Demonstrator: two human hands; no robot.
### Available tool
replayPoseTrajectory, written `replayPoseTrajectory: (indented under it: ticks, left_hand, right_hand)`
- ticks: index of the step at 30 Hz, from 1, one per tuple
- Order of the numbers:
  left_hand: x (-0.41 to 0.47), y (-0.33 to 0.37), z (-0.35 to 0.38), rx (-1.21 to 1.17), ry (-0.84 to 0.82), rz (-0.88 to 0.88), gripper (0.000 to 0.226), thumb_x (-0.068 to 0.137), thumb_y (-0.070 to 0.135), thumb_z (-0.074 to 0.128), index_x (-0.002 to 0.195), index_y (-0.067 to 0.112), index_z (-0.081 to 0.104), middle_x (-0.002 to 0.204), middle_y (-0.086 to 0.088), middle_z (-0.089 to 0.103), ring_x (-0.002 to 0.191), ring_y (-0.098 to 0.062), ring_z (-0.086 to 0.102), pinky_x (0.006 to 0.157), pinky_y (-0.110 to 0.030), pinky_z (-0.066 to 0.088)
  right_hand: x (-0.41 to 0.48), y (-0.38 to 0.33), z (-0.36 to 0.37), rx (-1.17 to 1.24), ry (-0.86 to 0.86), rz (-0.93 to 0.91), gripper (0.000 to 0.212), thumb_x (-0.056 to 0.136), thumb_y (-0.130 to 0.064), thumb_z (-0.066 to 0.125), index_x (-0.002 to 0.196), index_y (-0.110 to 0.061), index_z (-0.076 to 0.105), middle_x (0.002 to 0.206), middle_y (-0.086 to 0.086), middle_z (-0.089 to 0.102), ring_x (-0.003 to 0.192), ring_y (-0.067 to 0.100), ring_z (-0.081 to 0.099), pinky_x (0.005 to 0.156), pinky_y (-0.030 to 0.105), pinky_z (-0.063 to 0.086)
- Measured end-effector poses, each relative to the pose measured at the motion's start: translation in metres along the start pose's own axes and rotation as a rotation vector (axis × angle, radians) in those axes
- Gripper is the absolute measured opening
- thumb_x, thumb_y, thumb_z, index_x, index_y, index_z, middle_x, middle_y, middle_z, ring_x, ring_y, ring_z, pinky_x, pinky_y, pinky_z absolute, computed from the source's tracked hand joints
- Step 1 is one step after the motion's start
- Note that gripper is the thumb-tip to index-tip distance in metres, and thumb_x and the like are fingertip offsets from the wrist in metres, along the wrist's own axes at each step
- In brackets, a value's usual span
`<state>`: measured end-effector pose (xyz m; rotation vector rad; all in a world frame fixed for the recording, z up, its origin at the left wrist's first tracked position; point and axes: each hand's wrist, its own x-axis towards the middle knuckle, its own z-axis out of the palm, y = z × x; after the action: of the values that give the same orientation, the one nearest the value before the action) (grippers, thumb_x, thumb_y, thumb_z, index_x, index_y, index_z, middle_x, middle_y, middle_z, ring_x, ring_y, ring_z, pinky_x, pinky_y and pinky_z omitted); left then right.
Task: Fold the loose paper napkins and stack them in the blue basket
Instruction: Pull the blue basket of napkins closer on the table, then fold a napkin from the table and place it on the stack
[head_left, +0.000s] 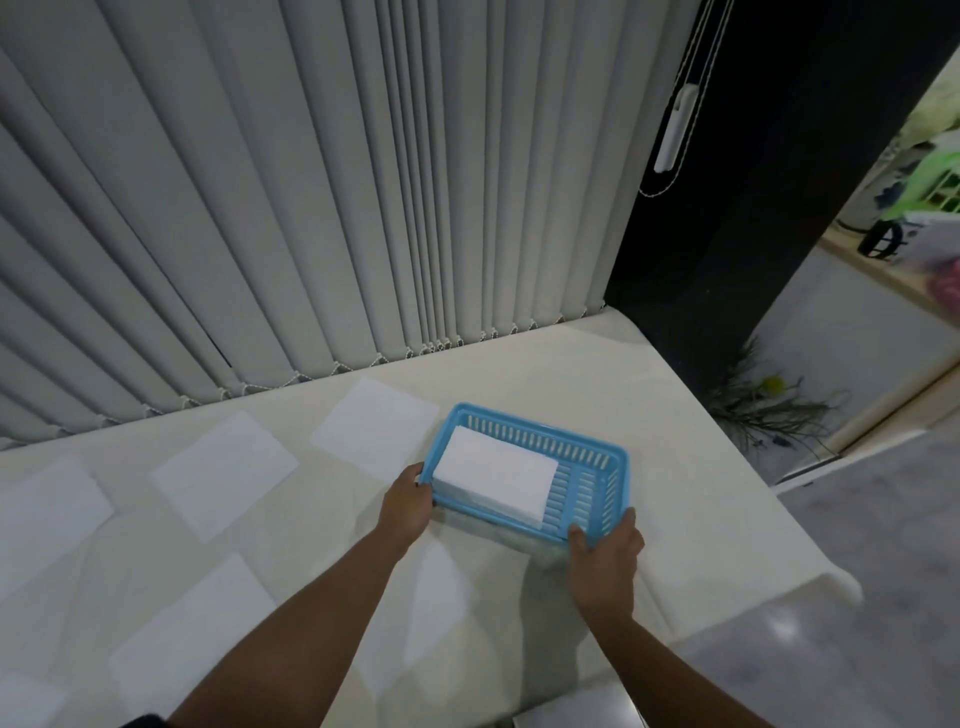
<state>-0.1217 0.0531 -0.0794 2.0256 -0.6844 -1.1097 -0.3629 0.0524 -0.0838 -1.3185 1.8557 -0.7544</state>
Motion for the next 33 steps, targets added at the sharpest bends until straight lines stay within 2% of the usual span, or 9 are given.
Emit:
replayPoseTrajectory:
  ticks: [6, 9, 11, 14, 17, 19, 23, 28, 33]
  left_hand:
    - [-0.003, 0.0, -0.002, 0.055, -0.002, 0.03, 0.043, 0.095, 0.012, 0.037, 0.137, 0.016, 0.046, 0.12, -0.012, 0.061, 0.105, -0.028, 0.063, 0.093, -0.046, 0.053]
    - [-0.006, 0.003, -0.005, 0.081, 0.004, 0.029, 0.044, 0.095, 0.011, 0.038, 0.138, 0.015, 0.045, 0.127, -0.013, 0.058, 0.11, -0.029, 0.06, 0.096, -0.045, 0.051]
    - [-0.007, 0.006, -0.009, 0.087, 0.031, 0.029, 0.044, 0.094, 0.009, 0.038, 0.137, 0.016, 0.045, 0.128, -0.014, 0.058, 0.111, -0.029, 0.06, 0.096, -0.042, 0.051]
    - [-0.011, 0.005, -0.012, 0.139, 0.117, 0.065, 0.041, 0.095, 0.011, 0.039, 0.136, 0.016, 0.044, 0.131, -0.012, 0.057, 0.112, -0.029, 0.058, 0.09, -0.033, 0.047]
    - [-0.015, -0.003, -0.017, 0.181, 0.184, 0.087, 0.042, 0.096, 0.013, 0.042, 0.138, 0.014, 0.041, 0.139, -0.012, 0.05, 0.122, -0.028, 0.051, 0.1, -0.034, 0.042]
    - [-0.019, -0.014, -0.023, 0.219, 0.211, 0.104, 0.044, 0.096, 0.015, 0.046, 0.139, 0.015, 0.04, 0.14, -0.012, 0.048, 0.124, -0.028, 0.05, 0.104, -0.037, 0.039]
    - [-0.029, -0.043, -0.045, 0.357, 0.282, 0.094, 0.046, 0.094, 0.019, 0.051, 0.138, 0.014, 0.041, 0.139, -0.012, 0.047, 0.128, -0.029, 0.045, 0.106, -0.039, 0.037]
    - [-0.042, -0.083, -0.08, 0.59, 0.274, 0.013, 0.054, 0.092, 0.03, 0.052, 0.142, 0.018, 0.035, 0.144, -0.005, 0.042, 0.134, -0.026, 0.037, 0.106, -0.04, 0.036]
    - [-0.048, -0.103, -0.09, 0.751, 0.189, 0.019, 0.057, 0.093, 0.034, 0.049, 0.144, 0.02, 0.029, 0.146, -0.003, 0.039, 0.131, -0.025, 0.041, 0.102, -0.038, 0.04]
  right_hand:
    - [-0.001, 0.009, -0.001, -0.014, -0.031, -0.064, 0.082, 0.094, -0.033, 0.054, 0.152, -0.008, 0.002, 0.156, 0.017, 0.016, 0.137, 0.039, 0.03, 0.107, 0.053, 0.034]
    - [-0.002, 0.01, -0.002, -0.146, -0.004, -0.104, 0.082, 0.093, -0.035, 0.055, 0.15, 0.0, 0.008, 0.156, 0.022, 0.018, 0.138, 0.041, 0.028, 0.112, 0.05, 0.026]
    - [-0.003, 0.005, -0.003, -0.336, 0.035, -0.195, 0.079, 0.093, -0.039, 0.052, 0.148, 0.003, 0.015, 0.155, 0.026, 0.02, 0.138, 0.041, 0.027, 0.114, 0.051, 0.021]
    - [-0.002, -0.008, 0.001, -0.487, 0.041, -0.349, 0.076, 0.094, -0.047, 0.046, 0.149, -0.002, 0.02, 0.157, 0.022, 0.017, 0.141, 0.04, 0.022, 0.116, 0.051, 0.014]
    - [-0.002, -0.026, 0.014, -0.581, -0.034, -0.493, 0.074, 0.094, -0.052, 0.04, 0.151, -0.011, 0.017, 0.161, 0.016, 0.006, 0.146, 0.036, 0.01, 0.119, 0.048, 0.004]
    - [-0.006, -0.04, 0.024, -0.599, -0.092, -0.597, 0.071, 0.094, -0.05, 0.042, 0.151, -0.014, 0.021, 0.161, 0.014, 0.006, 0.147, 0.036, 0.009, 0.119, 0.047, -0.003]
    - [-0.021, -0.068, 0.056, -0.691, -0.179, -0.929, 0.063, 0.086, -0.042, 0.059, 0.14, -0.012, 0.046, 0.15, 0.016, 0.038, 0.138, 0.039, 0.035, 0.115, 0.053, 0.016]
    - [-0.036, -0.088, 0.111, -0.832, -0.502, -1.128, 0.059, 0.095, -0.034, 0.04, 0.148, -0.013, 0.027, 0.157, 0.01, 0.024, 0.145, 0.03, 0.017, 0.119, 0.044, 0.005]
    - [-0.042, -0.099, 0.154, -1.093, -0.6, -1.271, 0.054, 0.094, -0.019, 0.041, 0.145, -0.01, 0.027, 0.148, 0.011, 0.037, 0.138, 0.033, 0.026, 0.118, 0.048, 0.012]
